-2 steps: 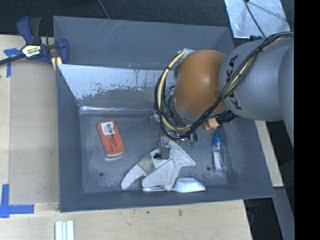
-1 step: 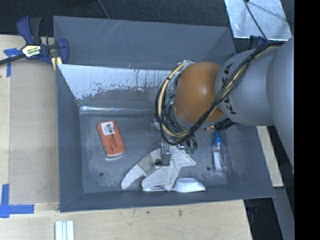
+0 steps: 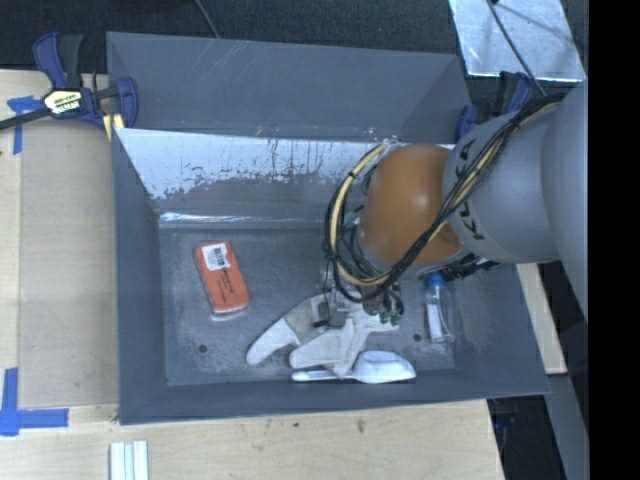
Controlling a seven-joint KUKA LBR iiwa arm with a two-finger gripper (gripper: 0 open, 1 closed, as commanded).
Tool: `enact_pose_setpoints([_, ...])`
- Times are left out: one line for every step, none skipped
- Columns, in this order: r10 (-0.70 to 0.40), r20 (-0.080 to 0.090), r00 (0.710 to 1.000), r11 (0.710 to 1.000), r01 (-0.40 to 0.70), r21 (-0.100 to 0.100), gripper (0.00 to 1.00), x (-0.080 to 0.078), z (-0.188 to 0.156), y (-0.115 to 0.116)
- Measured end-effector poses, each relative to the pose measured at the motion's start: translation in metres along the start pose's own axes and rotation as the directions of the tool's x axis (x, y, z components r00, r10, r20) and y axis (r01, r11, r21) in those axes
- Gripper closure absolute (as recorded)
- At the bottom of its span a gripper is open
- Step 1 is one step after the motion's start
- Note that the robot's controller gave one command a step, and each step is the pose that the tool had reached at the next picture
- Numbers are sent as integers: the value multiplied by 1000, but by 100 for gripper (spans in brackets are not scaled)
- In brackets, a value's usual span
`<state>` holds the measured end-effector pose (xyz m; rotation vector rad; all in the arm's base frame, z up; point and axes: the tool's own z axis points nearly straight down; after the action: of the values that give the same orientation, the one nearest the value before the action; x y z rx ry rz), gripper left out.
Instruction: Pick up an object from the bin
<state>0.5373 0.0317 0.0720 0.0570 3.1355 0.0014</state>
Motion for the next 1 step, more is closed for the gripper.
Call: enact_pose_setpoints([1, 0, 1000, 1000, -1, 0, 100, 0, 0, 0])
